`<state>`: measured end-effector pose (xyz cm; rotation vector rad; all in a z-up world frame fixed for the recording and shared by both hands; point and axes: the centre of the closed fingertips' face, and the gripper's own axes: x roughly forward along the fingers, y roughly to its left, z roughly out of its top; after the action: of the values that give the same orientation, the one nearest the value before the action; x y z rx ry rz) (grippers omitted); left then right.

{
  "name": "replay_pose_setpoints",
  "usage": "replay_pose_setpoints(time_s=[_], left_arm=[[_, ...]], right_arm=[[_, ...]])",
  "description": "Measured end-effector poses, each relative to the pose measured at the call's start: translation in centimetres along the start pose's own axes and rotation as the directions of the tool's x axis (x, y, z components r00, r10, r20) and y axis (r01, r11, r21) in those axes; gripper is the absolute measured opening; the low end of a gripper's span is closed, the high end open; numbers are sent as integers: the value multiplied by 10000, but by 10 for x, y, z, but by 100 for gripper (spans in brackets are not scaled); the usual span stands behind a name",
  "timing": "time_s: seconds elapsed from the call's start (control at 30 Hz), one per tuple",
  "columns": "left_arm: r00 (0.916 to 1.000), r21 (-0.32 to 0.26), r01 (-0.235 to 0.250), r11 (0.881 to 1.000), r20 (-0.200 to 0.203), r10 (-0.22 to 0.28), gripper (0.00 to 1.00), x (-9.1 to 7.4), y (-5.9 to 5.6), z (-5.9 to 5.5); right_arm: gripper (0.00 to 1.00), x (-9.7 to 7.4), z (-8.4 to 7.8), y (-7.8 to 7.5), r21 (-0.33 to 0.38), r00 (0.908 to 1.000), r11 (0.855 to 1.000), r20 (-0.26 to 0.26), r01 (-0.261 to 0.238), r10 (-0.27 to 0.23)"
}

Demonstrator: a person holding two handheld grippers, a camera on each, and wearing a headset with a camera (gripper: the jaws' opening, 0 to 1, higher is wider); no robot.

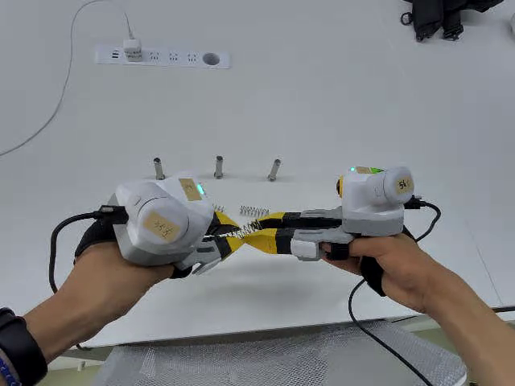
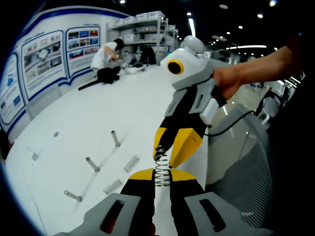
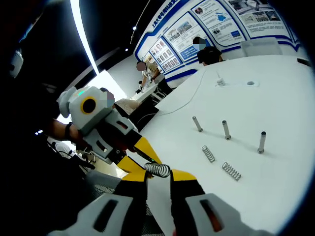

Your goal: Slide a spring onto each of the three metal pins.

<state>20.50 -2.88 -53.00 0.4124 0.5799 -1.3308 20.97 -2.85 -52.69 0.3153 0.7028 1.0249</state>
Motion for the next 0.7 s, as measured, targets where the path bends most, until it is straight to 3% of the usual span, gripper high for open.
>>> replay_pose_setpoints(time_s=[0.3, 0.5, 0.7], left_arm=[[9993, 311, 355, 9989, 86, -358, 10, -2, -4, 1], [9992, 294, 382, 9988, 110, -386, 10, -3, -1, 2], [9986, 351, 436, 9984, 284, -446, 10, -6, 3, 9]], right_arm=[[12, -2, 8, 13, -268, 9974, 9973, -233, -682, 675], [12, -1, 10, 13, -533, 9974, 9967, -416, -616, 594], [12, -3, 21, 15, -1310, 9966, 9907, -778, -361, 260]])
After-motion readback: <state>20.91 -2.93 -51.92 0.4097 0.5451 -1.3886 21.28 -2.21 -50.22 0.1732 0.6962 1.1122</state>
